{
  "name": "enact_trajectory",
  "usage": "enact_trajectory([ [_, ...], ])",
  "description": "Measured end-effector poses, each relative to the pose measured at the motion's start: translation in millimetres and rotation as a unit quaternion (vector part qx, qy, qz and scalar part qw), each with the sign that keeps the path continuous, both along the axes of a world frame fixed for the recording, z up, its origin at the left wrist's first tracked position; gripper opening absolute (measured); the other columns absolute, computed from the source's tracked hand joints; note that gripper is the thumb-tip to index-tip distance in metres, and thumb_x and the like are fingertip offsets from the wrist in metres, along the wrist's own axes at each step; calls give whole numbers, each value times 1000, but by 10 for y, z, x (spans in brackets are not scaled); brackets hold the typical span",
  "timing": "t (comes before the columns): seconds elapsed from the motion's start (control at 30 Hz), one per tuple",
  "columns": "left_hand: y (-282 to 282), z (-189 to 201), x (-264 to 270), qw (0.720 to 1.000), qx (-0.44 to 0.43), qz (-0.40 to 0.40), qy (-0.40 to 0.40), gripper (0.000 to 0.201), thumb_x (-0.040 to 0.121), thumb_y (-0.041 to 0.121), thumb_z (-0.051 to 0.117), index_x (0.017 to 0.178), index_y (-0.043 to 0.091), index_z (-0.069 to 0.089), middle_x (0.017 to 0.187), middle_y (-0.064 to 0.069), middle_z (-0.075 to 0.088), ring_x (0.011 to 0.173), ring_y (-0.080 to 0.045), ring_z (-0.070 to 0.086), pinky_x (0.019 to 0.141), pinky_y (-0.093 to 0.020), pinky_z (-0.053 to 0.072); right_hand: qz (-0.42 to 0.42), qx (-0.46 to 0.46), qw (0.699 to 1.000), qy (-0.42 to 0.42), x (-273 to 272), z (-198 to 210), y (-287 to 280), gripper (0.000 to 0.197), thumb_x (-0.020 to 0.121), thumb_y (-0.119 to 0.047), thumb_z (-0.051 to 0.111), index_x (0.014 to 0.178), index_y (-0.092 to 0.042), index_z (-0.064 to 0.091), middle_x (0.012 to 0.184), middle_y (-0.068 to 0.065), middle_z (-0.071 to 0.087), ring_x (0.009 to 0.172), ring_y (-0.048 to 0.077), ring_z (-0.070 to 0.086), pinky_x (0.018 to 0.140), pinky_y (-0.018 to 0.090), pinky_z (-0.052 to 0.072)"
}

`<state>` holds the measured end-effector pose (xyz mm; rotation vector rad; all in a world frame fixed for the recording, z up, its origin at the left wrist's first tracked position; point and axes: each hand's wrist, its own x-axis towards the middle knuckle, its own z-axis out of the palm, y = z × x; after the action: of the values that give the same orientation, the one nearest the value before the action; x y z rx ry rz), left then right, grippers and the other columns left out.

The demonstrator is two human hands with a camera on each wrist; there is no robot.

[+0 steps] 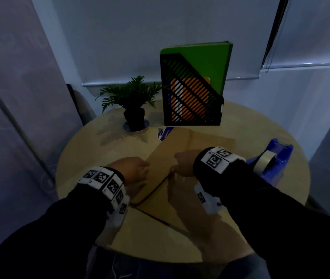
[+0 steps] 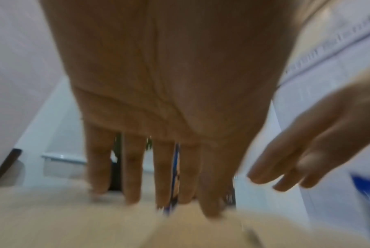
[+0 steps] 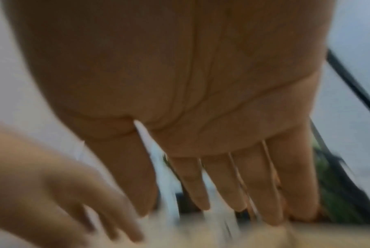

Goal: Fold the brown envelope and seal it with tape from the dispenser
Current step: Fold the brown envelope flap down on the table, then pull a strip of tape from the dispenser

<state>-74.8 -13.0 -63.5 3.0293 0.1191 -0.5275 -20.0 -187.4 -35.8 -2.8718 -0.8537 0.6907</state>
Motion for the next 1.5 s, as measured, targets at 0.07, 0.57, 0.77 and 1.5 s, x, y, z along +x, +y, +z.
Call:
enact_trajectory([
  [0.07, 11, 98, 15, 997, -21, 16, -69, 47, 99, 31, 45, 144, 24, 38, 150, -3, 39, 135, -22, 39, 111, -35, 33, 1, 10, 999, -38, -32, 118, -95, 47, 102, -28, 37, 144, -7, 35, 148, 13, 41, 133, 29, 43, 108, 35, 38],
  [0.57, -1551, 422, 79, 963, -200, -100, -153, 45, 91, 45, 55, 133, 28, 52, 132, 9, 57, 119, -10, 54, 91, -26, 44, -100, 156, 955, -230, 93, 196, -1222, 55, 94, -41, 25, 140, -16, 43, 155, 7, 33, 148, 24, 21, 122, 42, 17],
  [0.77, -1775, 333, 155, 964, -206, -120, -114, 50, 80, 48, 68, 126, 32, 55, 126, 11, 60, 111, -8, 58, 92, -34, 49, -129, 189, 952, -201, 36, 313, -1561, 50, 103, -32, 32, 147, -9, 33, 158, 10, 24, 149, 17, 15, 119, 26, 3],
  [1.5, -2120, 369, 452, 985, -64, -133, -87, 54, 74, 65, 65, 95, 16, 57, 90, -3, 64, 83, -24, 60, 76, -38, 51, -370, 241, 895, -67, 858, -251, -2269, 44, 104, -29, 30, 120, 7, 51, 130, 28, 53, 120, 36, 51, 96, 35, 38],
])
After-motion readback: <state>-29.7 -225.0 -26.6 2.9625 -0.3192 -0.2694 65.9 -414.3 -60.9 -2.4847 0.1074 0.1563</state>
